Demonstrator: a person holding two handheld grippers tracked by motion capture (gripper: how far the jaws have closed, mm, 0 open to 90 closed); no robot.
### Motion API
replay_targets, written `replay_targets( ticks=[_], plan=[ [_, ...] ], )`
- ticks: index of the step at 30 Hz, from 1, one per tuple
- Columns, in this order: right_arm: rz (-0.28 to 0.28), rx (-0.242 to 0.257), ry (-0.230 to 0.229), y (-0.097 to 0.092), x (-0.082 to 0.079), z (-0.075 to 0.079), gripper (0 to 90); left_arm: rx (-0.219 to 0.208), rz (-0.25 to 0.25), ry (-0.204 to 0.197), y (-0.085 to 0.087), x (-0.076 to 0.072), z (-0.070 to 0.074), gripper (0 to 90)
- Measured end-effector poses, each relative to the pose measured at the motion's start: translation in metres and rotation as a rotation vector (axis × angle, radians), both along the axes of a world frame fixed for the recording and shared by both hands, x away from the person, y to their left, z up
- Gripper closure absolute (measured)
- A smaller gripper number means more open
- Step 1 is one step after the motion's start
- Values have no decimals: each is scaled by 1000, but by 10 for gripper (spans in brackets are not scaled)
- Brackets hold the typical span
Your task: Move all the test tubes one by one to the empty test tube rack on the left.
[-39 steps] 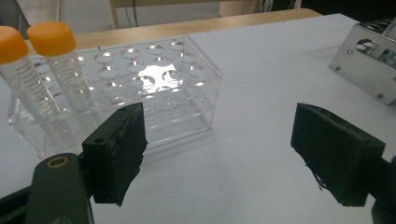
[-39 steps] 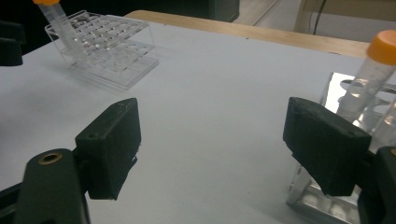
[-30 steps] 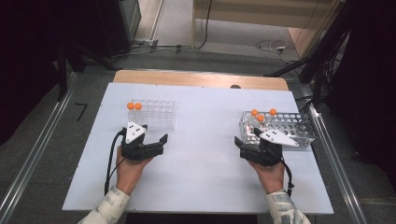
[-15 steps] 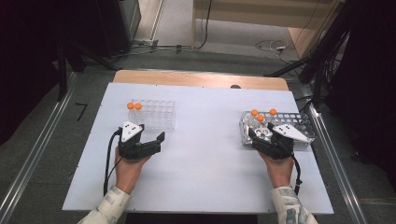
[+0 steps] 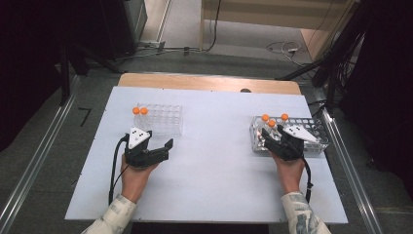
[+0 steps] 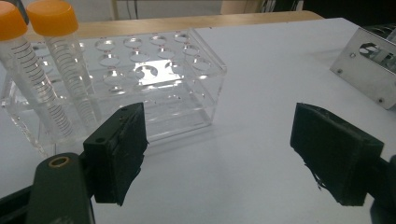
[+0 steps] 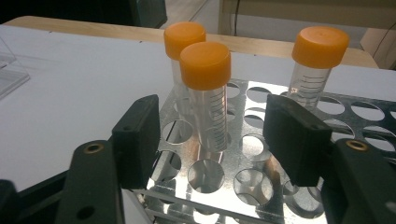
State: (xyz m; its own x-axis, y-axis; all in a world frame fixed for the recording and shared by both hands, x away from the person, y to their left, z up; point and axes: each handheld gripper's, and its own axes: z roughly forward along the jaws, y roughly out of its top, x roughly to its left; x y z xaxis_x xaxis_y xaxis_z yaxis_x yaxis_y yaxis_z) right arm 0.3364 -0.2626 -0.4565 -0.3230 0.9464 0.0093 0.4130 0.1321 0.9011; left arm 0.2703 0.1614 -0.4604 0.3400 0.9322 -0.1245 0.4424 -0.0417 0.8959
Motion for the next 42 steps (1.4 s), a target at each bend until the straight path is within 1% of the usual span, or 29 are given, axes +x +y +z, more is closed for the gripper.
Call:
replay_targets(
  ticks=[3,4,6,11,15,18,24,30,34,35,38,42],
  plan=[
    [3,3,4,0,3,-2,425,3,5,1,0,1,-1,174],
    [5,-8,1,0,3,-3,441,7,4,2,0,1,-1,171],
    [4,-12,1,2,4,-4,471,7,5,0,0,1,-1,163],
    [4,-31,-19,5,6,-6,568,6,11,3,1,1,-1,160],
    [0,-35,-16,5,7,-7,648,5,10,-1,1,1,-1,160],
    [-5,-27,-22,4,7,-6,709,6,12,-3,0,1,-1,160],
    [-13,-22,-33,2,6,-5,713,15,23,-10,0,0,0,130],
    [-12,-17,-63,2,3,0,714,21,23,-14,0,0,0,130],
    [-15,-8,-91,1,0,5,716,26,22,-19,-1,0,0,129],
    [-17,0,-97,1,-1,7,716,29,25,-20,-1,-1,0,129],
    [-19,-3,-132,0,-4,13,716,30,25,-20,-1,-1,0,128],
    [-19,13,-159,-2,-8,21,717,30,24,-18,-1,0,0,123]
  ],
)
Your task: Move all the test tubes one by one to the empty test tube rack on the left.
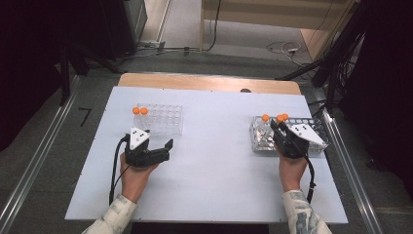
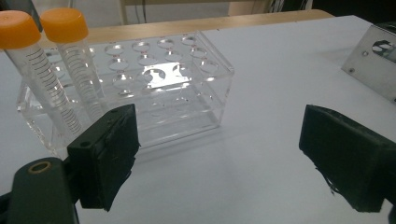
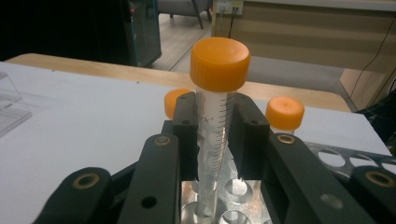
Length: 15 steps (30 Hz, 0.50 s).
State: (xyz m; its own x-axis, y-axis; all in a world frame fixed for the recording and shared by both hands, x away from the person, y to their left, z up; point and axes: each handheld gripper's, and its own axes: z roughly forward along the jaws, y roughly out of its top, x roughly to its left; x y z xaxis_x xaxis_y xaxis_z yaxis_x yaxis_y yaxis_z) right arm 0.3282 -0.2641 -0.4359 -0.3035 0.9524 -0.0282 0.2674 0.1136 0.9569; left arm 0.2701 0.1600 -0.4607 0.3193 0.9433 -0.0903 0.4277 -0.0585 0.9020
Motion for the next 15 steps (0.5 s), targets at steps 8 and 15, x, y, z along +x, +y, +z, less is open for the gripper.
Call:
replay_targets(
  ticks=[8,15],
  plan=[
    [4,22,-25,-6,-5,9,717,0,1,5,0,0,0,118],
    [29,38,-31,-6,-12,16,718,-2,1,5,1,0,0,119]
  ],
)
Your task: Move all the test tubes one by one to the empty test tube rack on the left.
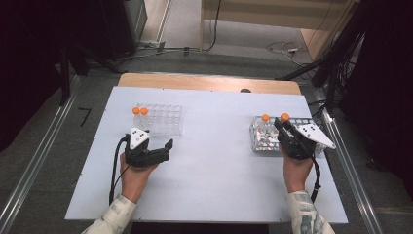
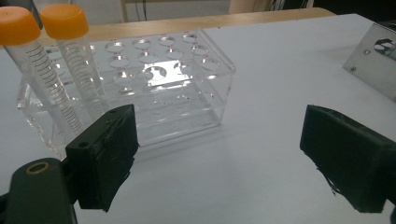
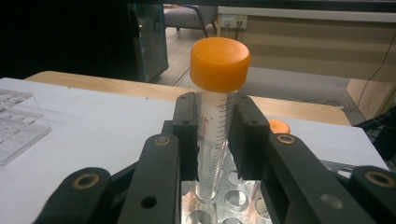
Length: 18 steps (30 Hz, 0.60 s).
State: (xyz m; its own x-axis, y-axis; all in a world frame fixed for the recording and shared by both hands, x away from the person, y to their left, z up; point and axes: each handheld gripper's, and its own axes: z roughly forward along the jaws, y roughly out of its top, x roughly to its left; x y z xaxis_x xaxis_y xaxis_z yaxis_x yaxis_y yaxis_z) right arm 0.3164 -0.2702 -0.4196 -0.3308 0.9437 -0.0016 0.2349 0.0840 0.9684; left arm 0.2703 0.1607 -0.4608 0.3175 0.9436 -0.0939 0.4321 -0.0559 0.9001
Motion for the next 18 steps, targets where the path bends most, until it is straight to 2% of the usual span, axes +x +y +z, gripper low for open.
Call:
replay_targets(
  ticks=[11,15,18],
  plan=[
    [54,0,8,7,-12,6,718,3,-2,0,-1,0,0,119],
    [89,2,14,14,-15,5,718,1,-3,1,-1,-1,0,120],
    [126,-14,25,23,-17,4,719,1,-8,1,-2,-1,0,120]
  ],
)
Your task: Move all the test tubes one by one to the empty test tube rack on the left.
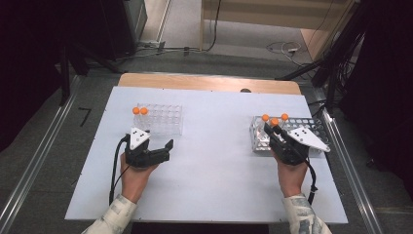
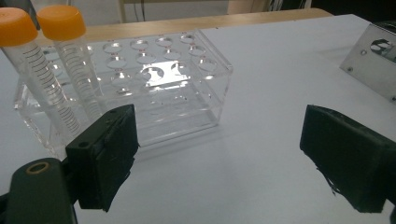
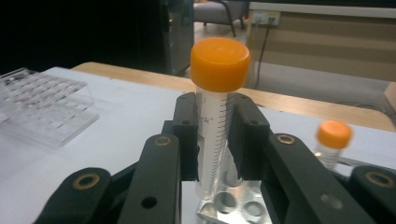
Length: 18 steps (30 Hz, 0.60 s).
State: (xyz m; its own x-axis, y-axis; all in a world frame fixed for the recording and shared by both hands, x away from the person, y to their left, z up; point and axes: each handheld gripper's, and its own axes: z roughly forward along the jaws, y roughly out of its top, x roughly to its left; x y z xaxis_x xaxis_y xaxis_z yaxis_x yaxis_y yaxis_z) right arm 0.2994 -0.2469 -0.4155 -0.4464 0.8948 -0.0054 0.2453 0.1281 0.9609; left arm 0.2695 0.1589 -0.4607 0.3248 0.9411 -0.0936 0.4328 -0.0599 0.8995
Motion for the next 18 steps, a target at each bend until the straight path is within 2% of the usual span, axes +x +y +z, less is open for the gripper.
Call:
replay_targets(
  ticks=[10,18],
  plan=[
    [117,-35,39,35,-6,-10,719,1,-13,1,-3,-1,0,121],
    [174,-47,83,54,-6,-22,718,2,-25,4,-5,-2,-1,123]
  ],
)
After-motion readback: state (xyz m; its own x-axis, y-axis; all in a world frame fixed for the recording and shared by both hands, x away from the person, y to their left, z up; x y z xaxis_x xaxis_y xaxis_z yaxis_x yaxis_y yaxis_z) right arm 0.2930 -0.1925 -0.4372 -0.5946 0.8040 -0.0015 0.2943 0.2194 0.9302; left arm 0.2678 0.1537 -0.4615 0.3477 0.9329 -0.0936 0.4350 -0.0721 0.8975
